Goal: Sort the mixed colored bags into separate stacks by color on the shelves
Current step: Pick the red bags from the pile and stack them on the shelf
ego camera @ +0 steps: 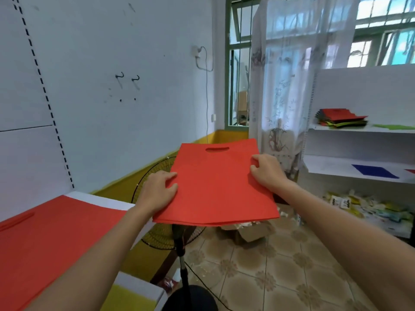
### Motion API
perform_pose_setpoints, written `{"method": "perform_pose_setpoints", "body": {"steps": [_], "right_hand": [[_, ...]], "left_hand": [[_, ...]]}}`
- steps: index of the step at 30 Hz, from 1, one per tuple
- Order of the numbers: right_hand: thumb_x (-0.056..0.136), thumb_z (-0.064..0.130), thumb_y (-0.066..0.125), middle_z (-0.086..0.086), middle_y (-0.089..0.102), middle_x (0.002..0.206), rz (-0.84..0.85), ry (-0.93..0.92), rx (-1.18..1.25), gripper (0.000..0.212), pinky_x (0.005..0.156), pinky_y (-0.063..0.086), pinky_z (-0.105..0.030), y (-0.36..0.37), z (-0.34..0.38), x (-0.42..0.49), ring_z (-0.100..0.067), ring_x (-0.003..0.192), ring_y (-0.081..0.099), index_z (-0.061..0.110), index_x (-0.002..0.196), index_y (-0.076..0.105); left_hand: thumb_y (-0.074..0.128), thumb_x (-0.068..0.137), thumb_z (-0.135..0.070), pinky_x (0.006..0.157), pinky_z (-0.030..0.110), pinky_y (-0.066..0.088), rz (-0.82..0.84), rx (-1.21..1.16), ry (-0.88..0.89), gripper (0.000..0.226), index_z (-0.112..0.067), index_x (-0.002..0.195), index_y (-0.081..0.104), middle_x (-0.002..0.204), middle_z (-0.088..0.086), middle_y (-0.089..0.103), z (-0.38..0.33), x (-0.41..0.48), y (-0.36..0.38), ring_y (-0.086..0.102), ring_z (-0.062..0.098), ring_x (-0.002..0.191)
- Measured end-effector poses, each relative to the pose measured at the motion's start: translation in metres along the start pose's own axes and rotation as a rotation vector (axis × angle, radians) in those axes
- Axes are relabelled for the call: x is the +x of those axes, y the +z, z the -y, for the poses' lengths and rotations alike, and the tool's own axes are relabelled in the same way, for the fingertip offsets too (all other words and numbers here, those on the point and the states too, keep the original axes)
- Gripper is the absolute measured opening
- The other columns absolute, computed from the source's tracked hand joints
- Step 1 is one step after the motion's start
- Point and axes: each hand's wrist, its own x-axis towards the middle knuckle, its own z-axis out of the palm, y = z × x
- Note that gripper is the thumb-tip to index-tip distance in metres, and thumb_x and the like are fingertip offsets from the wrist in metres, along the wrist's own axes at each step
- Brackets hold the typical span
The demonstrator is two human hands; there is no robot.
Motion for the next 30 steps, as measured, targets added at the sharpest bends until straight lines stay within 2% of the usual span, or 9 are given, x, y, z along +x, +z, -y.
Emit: {"method": "perform_pose_setpoints", "body": {"steps": [2,4,7,11,15,19,25,27,30], "right_hand": [[0.086,0.011,0.043,-0.019,0.061,0.095,0.011,-0.071,0.036,0.017,0.080,0.043,-0.039,0.020,0.016,0.027,-0.036,0.096,0.056,0.003,0.079,0.057],[0.087,0.013,0.041,-0.017,0.062,0.091,0.034,-0.140,0.076,0.018,0.075,0.041,-0.038,0.044,0.040,0.056,-0.036,0.092,0.057,0.008,0.074,0.052],[0.088,0.014,0.042,-0.019,0.064,0.102,0.089,-0.286,0.169,0.023,0.081,0.045,-0.040,0.082,0.086,0.092,-0.037,0.099,0.057,0.002,0.089,0.062],[0.088,0.011,0.042,-0.022,0.060,0.116,0.193,-0.485,0.272,0.029,0.091,0.044,-0.042,0.118,0.161,0.110,-0.037,0.111,0.053,0.000,0.107,0.062],[0.089,0.010,0.042,-0.023,0.057,0.123,0.258,-0.656,0.386,0.034,0.097,0.042,-0.043,0.129,0.225,0.102,-0.038,0.116,0.051,-0.001,0.116,0.059],[0.085,0.011,0.041,-0.022,0.063,0.107,0.310,-0.805,0.495,0.028,0.088,0.046,-0.045,0.137,0.276,0.088,-0.039,0.104,0.056,-0.001,0.099,0.062],[0.085,0.007,0.042,-0.025,0.061,0.108,0.320,-0.878,0.581,0.031,0.089,0.046,-0.045,0.143,0.322,0.068,-0.039,0.102,0.056,-0.008,0.107,0.059],[0.084,0.006,0.042,-0.024,0.060,0.102,0.328,-0.894,0.572,0.025,0.083,0.046,-0.041,0.149,0.327,0.063,-0.039,0.097,0.055,-0.007,0.099,0.058],[0.083,0.005,0.042,-0.022,0.055,0.095,0.371,-0.923,0.514,0.007,0.074,0.040,-0.037,0.162,0.325,0.055,-0.038,0.091,0.054,0.000,0.081,0.048]], "left_hand": [[0.056,0.087,-0.019,0.102,0.036,0.037,-0.038,0.042,-0.046,0.040,-0.013,0.126,0.057,0.129,0.007,0.056,0.017,0.010,-0.007,0.049,0.024,0.120],[0.055,0.088,-0.018,0.102,0.035,0.035,-0.085,0.104,-0.108,0.040,-0.012,0.127,0.057,0.129,0.009,0.056,0.035,0.013,-0.020,0.048,0.026,0.120],[0.055,0.088,-0.017,0.102,0.036,0.035,-0.179,0.185,-0.253,0.040,-0.013,0.127,0.057,0.129,0.009,0.056,0.061,0.002,-0.046,0.048,0.028,0.120],[0.056,0.086,-0.018,0.101,0.037,0.037,-0.294,0.315,-0.448,0.039,-0.013,0.125,0.058,0.127,0.011,0.058,0.078,-0.032,-0.087,0.050,0.030,0.117],[0.045,0.077,-0.033,0.100,0.037,0.038,-0.402,0.406,-0.620,0.053,-0.012,0.124,0.060,0.124,0.013,0.060,0.075,-0.076,-0.122,0.052,0.031,0.116],[0.054,0.086,-0.017,0.104,0.038,0.035,-0.495,0.497,-0.734,0.039,-0.015,0.125,0.059,0.127,0.008,0.058,0.070,-0.112,-0.152,0.049,0.027,0.119],[0.053,0.085,-0.019,0.104,0.039,0.035,-0.572,0.596,-0.795,0.041,-0.016,0.126,0.058,0.127,0.008,0.058,0.066,-0.137,-0.183,0.048,0.028,0.119],[0.051,0.084,-0.022,0.103,0.040,0.036,-0.571,0.609,-0.814,0.043,-0.015,0.126,0.058,0.126,0.010,0.058,0.068,-0.142,-0.178,0.048,0.030,0.118],[0.054,0.085,-0.016,0.103,0.041,0.036,-0.510,0.592,-0.832,0.042,-0.014,0.127,0.056,0.127,0.011,0.057,0.074,-0.145,-0.161,0.048,0.030,0.118]]}}
